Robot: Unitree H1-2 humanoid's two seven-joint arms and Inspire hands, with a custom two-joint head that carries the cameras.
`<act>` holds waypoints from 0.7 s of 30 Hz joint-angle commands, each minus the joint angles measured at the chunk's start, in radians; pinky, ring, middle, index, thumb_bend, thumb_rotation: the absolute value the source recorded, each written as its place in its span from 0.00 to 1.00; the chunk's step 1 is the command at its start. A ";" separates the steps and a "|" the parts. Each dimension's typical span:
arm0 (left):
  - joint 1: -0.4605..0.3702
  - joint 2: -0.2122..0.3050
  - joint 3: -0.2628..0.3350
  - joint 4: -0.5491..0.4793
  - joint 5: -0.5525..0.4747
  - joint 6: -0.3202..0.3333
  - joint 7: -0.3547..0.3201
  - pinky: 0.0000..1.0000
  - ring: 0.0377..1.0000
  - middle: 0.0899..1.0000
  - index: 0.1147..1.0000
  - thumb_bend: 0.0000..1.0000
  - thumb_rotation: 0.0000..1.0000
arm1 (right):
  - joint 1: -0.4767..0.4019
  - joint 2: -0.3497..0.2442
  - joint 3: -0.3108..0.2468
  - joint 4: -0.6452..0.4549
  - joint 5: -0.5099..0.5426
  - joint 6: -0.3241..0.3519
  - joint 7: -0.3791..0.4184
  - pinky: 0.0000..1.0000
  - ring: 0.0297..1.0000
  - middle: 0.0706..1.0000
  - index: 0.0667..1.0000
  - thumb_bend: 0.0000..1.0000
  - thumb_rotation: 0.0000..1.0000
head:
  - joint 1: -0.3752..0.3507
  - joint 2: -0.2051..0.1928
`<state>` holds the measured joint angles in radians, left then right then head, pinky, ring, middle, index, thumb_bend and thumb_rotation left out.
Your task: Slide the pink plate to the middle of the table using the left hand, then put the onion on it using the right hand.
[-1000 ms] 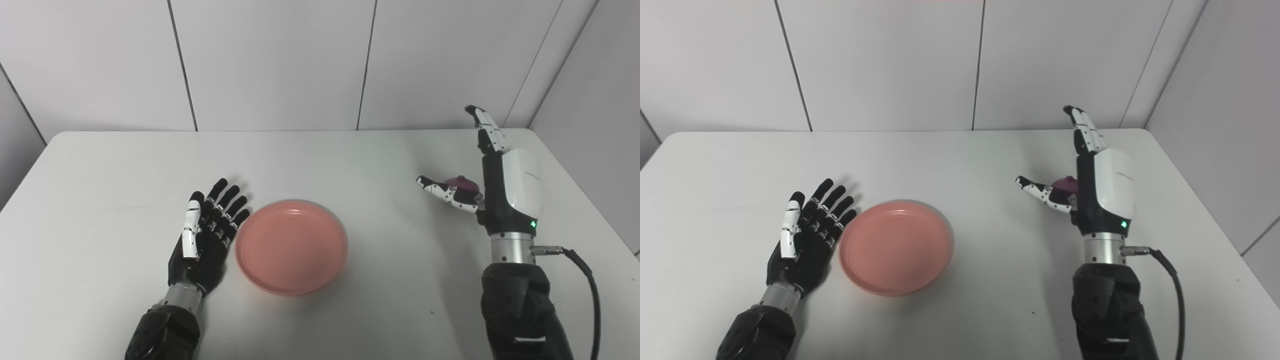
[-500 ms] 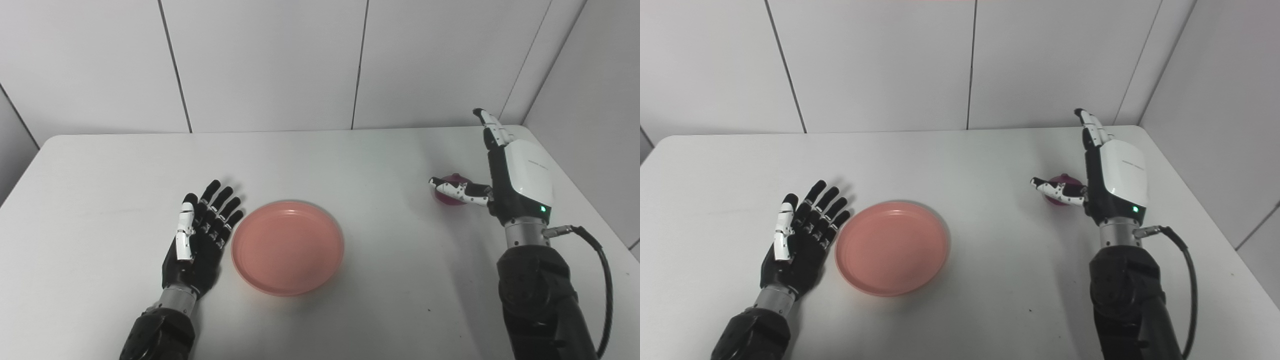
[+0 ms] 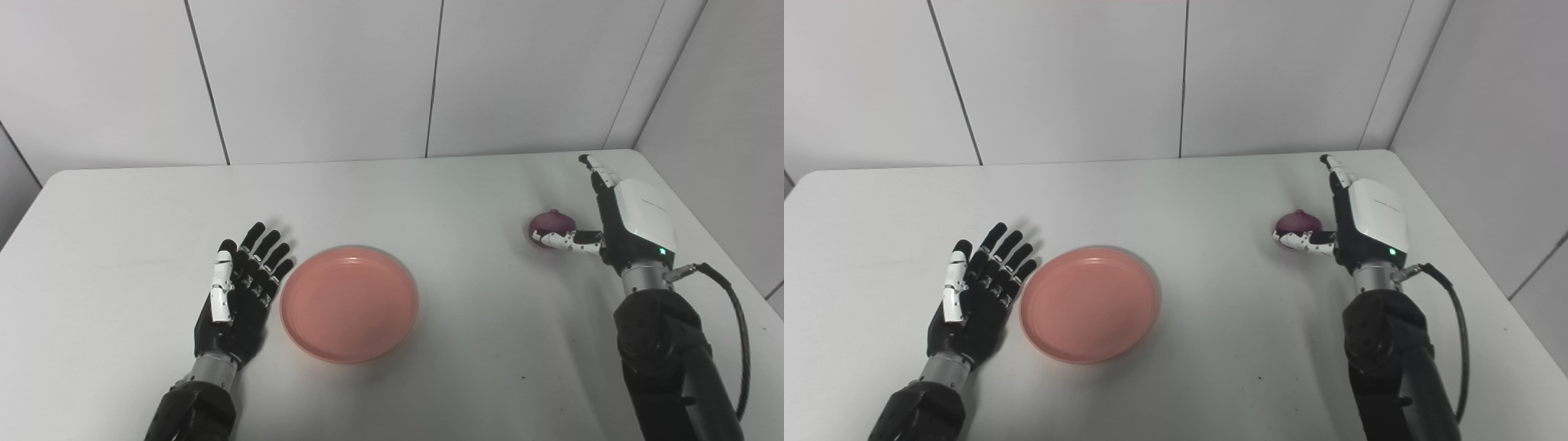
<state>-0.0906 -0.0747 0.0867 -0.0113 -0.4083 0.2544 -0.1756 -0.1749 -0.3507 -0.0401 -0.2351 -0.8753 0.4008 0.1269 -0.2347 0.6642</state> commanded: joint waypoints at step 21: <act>0.020 0.010 0.009 0.004 -0.010 0.016 0.004 0.91 0.90 0.91 0.89 0.41 1.00 | -0.094 -0.044 0.027 0.148 0.027 0.040 -0.002 0.69 0.82 0.89 0.90 0.98 0.39 | 0.000 0.001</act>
<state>-0.0850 -0.0730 0.0900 -0.0154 -0.4088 0.2532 -0.1772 -0.2169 -0.3677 -0.0094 -0.0781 -0.8484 0.4356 0.1423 -0.2362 0.6657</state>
